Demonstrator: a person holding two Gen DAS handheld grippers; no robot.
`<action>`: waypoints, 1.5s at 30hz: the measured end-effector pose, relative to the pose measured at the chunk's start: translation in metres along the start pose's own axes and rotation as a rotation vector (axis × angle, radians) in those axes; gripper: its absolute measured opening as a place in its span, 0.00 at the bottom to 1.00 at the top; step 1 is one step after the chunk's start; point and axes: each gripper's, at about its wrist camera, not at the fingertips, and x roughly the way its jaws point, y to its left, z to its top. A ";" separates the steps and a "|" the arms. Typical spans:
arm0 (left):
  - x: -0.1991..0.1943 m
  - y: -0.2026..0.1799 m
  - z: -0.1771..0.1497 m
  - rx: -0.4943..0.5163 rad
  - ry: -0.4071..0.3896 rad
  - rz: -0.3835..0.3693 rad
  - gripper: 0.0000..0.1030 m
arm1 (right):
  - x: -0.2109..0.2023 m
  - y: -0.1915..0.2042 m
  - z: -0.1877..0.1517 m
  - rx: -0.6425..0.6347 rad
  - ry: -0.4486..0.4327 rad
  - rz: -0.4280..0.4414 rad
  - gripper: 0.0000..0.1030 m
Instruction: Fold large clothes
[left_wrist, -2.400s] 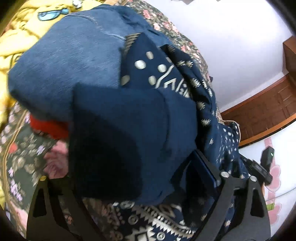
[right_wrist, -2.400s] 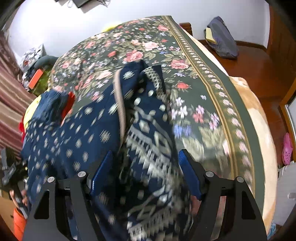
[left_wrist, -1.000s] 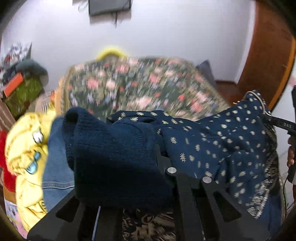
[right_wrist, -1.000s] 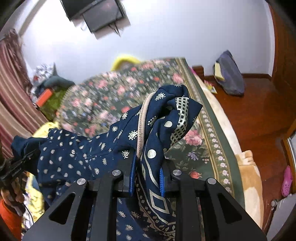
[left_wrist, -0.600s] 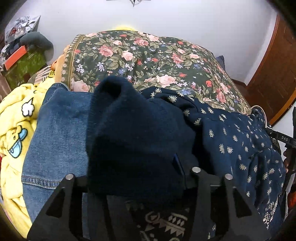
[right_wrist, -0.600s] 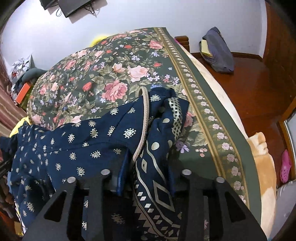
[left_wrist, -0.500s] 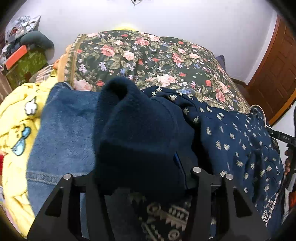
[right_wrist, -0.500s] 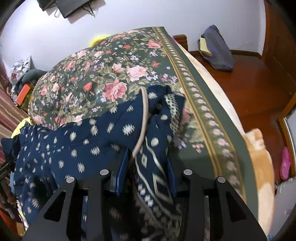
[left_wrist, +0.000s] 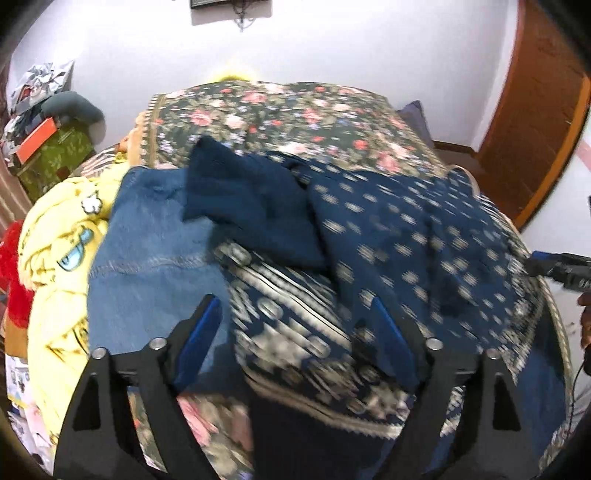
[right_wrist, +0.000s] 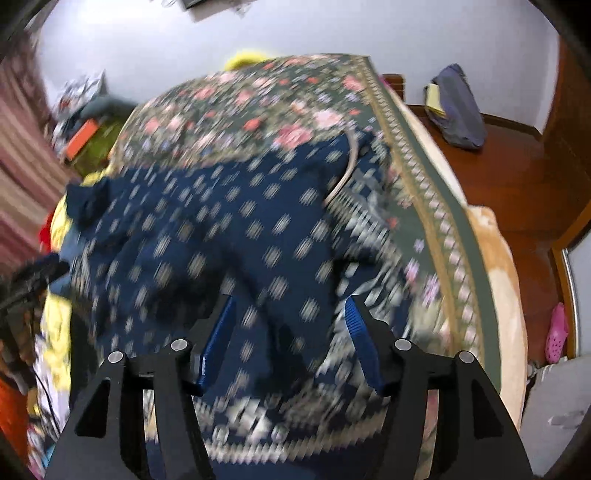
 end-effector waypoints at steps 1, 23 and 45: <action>-0.002 -0.007 -0.007 0.005 0.005 -0.015 0.86 | 0.000 0.005 -0.008 -0.016 0.014 0.002 0.61; -0.024 0.003 -0.118 0.054 0.178 -0.033 0.87 | -0.039 0.001 -0.134 -0.096 0.050 -0.188 0.63; -0.023 0.060 -0.185 -0.324 0.286 -0.434 0.60 | -0.047 -0.021 -0.162 0.184 0.032 0.047 0.62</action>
